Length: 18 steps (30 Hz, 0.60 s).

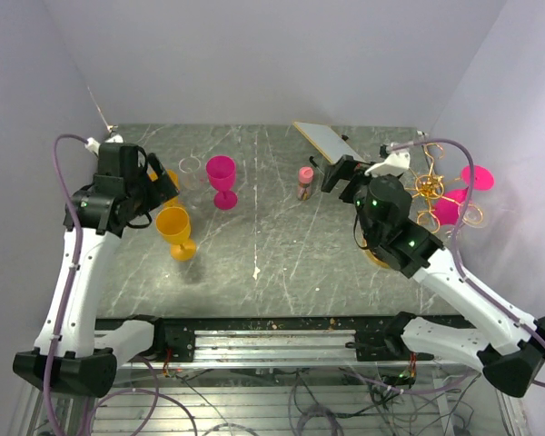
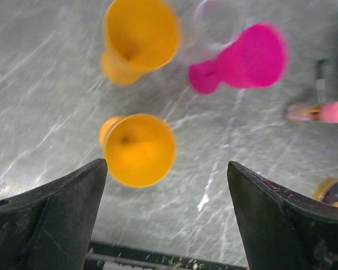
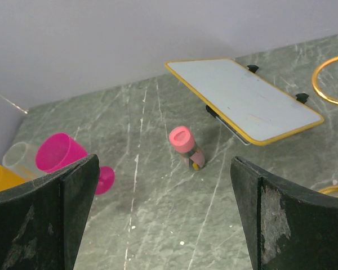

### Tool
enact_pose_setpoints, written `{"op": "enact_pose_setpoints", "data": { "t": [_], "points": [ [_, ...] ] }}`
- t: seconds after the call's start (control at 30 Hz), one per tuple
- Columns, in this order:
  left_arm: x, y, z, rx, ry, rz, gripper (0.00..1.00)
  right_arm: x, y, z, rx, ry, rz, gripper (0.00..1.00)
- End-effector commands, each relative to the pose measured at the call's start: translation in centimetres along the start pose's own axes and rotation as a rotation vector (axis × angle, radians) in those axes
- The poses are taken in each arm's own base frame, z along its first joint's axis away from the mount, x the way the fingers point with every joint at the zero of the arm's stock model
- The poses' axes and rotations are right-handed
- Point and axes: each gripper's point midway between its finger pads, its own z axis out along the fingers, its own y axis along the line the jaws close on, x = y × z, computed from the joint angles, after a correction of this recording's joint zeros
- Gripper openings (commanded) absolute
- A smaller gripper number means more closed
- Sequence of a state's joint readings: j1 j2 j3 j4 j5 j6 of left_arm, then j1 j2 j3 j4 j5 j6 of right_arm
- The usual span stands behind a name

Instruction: Take the wine glass off the wine glass rack

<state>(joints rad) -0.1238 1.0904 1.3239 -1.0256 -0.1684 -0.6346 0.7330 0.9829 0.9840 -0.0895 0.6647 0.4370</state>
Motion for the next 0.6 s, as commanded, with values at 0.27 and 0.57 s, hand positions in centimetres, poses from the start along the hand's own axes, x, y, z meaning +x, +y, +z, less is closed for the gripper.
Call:
{"op": "enact_pose_setpoints", "data": {
  "t": [0.27,0.57],
  "points": [
    [-14.2,-14.8,-10.1,0.701,-0.494,0.077,0.99,-1.5,2.6,0.2,-0.055,0.124,-0.111,1.0],
    [-14.7,-20.5,-12.1,0.937,-0.53,0.24,0.99,-3.5,0.7,0.4,0.048,0.148,-0.328,1.0]
  ]
}}
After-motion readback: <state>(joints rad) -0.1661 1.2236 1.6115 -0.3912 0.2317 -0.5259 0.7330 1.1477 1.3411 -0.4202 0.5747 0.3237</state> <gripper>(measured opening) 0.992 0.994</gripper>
